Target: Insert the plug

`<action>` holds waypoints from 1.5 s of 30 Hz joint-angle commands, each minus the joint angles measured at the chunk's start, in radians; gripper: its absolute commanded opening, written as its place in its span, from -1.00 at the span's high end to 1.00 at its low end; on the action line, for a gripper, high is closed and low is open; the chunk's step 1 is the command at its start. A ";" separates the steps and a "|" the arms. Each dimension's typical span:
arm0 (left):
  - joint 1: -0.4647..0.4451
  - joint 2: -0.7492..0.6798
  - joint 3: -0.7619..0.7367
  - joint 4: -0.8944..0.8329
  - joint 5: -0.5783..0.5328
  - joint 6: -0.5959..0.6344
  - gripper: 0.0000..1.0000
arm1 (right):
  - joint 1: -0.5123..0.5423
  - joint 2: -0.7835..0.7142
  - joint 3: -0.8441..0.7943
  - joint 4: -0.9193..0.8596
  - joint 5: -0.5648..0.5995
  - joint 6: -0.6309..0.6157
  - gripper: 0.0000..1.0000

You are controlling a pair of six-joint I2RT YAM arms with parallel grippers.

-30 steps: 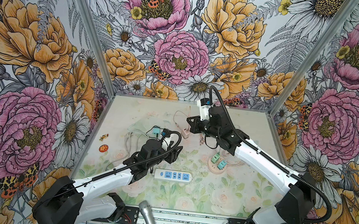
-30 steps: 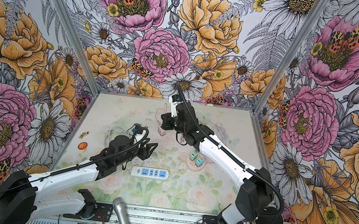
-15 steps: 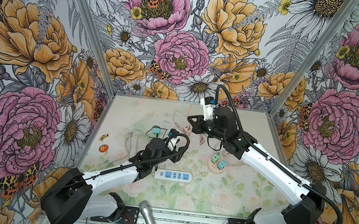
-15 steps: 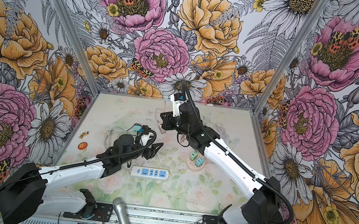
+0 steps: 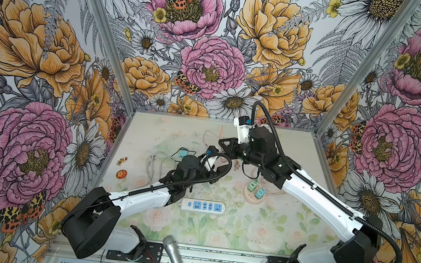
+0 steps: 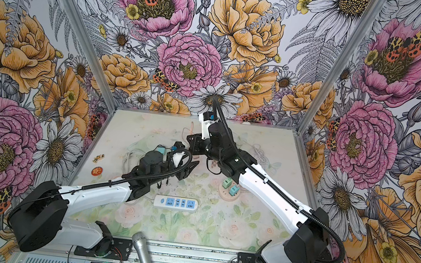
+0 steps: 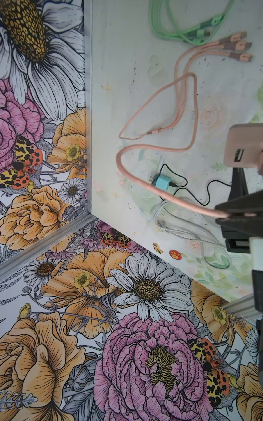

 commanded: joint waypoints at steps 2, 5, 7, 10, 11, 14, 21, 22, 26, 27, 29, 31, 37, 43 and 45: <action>-0.011 0.012 0.020 0.080 0.007 0.025 -0.23 | 0.006 -0.053 -0.004 0.018 -0.016 0.018 1.00; -0.013 0.004 0.014 0.085 -0.023 0.037 -0.23 | 0.004 -0.056 -0.005 0.017 -0.022 0.022 1.00; -0.014 -0.004 0.005 0.086 -0.047 0.053 -0.23 | 0.004 -0.063 -0.006 0.016 -0.022 0.022 1.00; -0.013 -0.017 -0.010 0.086 -0.070 0.091 -0.23 | 0.003 -0.073 -0.008 0.013 -0.020 0.022 1.00; -0.011 -0.022 -0.014 0.084 -0.074 0.105 -0.24 | 0.003 -0.077 -0.008 0.009 -0.020 0.021 1.00; 0.011 -0.035 -0.020 0.069 -0.065 0.120 -0.24 | 0.001 -0.088 -0.009 0.004 -0.016 0.019 1.00; 0.057 -0.085 -0.047 0.052 -0.039 0.160 -0.25 | -0.004 -0.106 -0.010 -0.012 -0.016 0.019 1.00; 0.063 -0.087 -0.047 0.048 -0.028 0.167 -0.25 | -0.004 -0.107 -0.010 -0.014 -0.015 0.020 1.00; 0.074 -0.067 -0.044 0.069 0.040 0.167 -0.25 | -0.005 -0.108 -0.009 -0.017 -0.040 0.026 1.00; 0.073 -0.057 -0.042 0.076 0.058 0.165 -0.25 | -0.004 -0.107 -0.008 -0.017 -0.050 0.028 1.00; 0.070 -0.041 -0.034 0.085 0.081 0.155 -0.24 | -0.005 -0.104 -0.006 -0.018 -0.061 0.030 1.00; 0.063 -0.031 -0.028 0.088 0.088 0.156 -0.24 | -0.007 -0.100 -0.002 -0.019 -0.068 0.031 1.00; 0.049 -0.035 -0.031 0.095 0.106 0.157 -0.06 | -0.014 -0.092 -0.003 -0.020 -0.072 0.037 1.00; 0.027 -0.073 -0.046 0.095 0.080 0.165 0.06 | -0.017 -0.082 -0.003 -0.020 -0.083 0.043 1.00; 0.022 -0.090 -0.047 0.089 0.076 0.170 0.13 | -0.019 -0.078 -0.003 -0.020 -0.084 0.046 1.00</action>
